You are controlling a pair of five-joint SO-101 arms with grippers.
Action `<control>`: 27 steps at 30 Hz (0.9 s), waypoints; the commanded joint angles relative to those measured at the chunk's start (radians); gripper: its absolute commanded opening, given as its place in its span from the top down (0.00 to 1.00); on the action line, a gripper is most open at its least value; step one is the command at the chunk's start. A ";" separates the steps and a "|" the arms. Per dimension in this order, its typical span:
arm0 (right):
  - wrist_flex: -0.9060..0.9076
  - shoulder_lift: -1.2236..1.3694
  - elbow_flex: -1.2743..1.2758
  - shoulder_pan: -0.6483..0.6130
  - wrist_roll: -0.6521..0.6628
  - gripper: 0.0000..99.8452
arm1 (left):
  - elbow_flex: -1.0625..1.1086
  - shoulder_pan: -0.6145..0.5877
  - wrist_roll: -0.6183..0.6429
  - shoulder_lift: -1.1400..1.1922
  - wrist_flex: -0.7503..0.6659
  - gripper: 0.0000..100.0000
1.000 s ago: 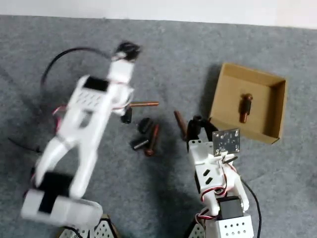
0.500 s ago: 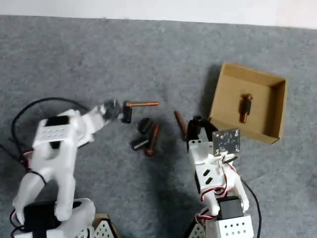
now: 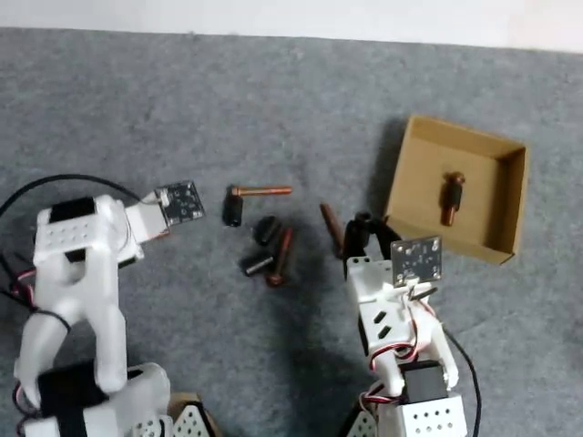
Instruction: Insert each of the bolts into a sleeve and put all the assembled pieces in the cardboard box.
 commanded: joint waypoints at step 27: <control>-0.038 -0.013 0.081 0.005 0.011 1.00 | -0.662 0.051 1.936 0.364 0.336 0.86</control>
